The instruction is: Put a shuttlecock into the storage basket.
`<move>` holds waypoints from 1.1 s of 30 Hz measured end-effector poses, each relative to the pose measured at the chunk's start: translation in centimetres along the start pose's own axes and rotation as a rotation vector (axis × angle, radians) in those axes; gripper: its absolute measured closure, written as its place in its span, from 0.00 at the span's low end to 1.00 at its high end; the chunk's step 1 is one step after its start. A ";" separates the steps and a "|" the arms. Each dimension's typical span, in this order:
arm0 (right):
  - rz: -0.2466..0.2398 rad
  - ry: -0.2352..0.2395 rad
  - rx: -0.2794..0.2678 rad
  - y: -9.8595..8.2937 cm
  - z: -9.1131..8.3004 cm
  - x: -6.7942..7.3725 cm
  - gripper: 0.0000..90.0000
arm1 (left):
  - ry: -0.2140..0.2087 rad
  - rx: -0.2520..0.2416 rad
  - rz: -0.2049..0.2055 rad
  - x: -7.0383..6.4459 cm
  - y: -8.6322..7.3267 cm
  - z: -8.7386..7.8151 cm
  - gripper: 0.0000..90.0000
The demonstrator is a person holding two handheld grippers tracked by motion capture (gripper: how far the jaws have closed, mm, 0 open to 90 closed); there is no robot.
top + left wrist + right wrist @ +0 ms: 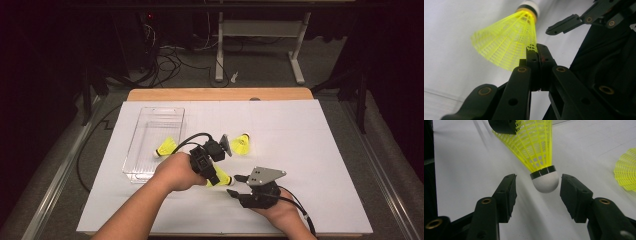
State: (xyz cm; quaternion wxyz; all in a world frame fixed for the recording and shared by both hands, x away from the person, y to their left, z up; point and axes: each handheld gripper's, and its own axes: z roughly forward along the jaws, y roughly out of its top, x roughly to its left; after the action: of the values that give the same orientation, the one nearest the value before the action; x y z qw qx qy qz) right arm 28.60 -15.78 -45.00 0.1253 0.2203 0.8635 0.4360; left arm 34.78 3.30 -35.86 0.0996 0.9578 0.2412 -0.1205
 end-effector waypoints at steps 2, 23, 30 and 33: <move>0.004 -0.002 -0.002 0.0 0.0 0.0 0.50 | 0.002 -0.002 -0.005 0.1 -0.1 -0.1 1.00; 0.142 -0.127 -0.071 -2.0 -3.5 -2.1 0.13 | 0.045 -0.012 -0.054 1.0 -0.6 -0.2 1.00; 0.166 -0.182 -0.070 -3.8 -5.2 -2.9 0.09 | 0.044 -0.007 -0.051 1.1 -0.6 0.3 1.00; 0.175 -0.199 -0.068 -4.5 -5.7 -3.1 0.07 | 0.043 -0.006 -0.051 1.2 -0.6 0.4 1.00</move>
State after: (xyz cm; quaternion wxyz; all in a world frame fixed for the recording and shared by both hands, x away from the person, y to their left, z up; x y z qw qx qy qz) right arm 27.73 -23.66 -45.22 0.1794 0.3325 0.8091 0.4500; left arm 35.47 4.22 -36.60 0.0942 0.9534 0.2680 -0.1016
